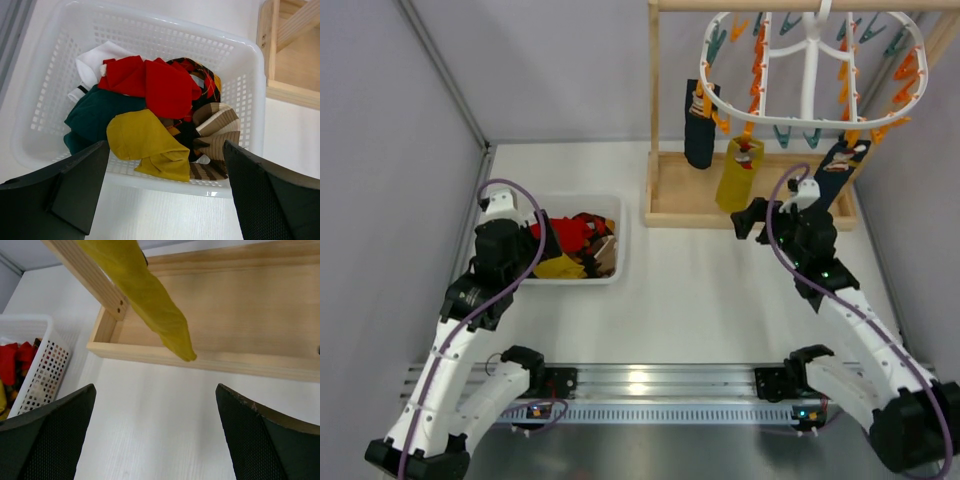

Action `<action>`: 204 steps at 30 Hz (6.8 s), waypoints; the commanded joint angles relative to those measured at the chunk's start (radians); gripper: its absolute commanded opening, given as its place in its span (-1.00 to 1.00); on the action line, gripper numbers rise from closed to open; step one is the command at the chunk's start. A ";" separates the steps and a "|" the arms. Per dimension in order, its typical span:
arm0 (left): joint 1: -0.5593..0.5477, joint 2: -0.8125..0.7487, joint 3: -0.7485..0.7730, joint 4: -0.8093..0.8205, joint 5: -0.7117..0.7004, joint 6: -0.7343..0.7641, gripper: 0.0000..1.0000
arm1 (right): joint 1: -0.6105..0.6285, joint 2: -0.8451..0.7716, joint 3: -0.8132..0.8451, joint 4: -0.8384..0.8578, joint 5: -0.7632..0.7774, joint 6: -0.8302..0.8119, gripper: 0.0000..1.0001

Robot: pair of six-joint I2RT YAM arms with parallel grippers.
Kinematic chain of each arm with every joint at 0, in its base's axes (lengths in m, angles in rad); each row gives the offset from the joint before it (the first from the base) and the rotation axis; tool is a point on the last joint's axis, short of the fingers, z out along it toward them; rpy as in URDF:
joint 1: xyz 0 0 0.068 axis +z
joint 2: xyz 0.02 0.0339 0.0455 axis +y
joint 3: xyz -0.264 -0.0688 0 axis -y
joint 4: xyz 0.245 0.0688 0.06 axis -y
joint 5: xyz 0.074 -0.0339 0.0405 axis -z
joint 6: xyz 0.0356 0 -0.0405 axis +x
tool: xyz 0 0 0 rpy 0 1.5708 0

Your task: Remove the socks clipped to the hanger

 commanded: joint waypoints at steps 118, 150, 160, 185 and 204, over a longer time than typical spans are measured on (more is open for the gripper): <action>-0.732 1.587 1.629 0.661 -0.687 1.051 -0.18 | 0.877 0.688 0.282 0.660 0.588 -0.790 -1.00; -0.769 0.997 0.996 0.546 -0.636 0.575 0.96 | 0.826 0.380 -0.078 0.674 0.507 -0.457 -1.00; -0.763 0.647 0.683 0.398 -0.886 0.410 0.97 | 0.765 0.346 0.044 0.581 0.272 -0.386 -1.00; -0.764 0.119 0.273 0.187 -0.745 0.181 0.97 | 0.664 0.972 0.849 0.324 -0.251 -0.301 0.95; -0.763 0.251 0.252 0.189 -0.273 0.075 0.97 | 0.258 0.065 0.203 -0.223 0.352 -0.174 0.99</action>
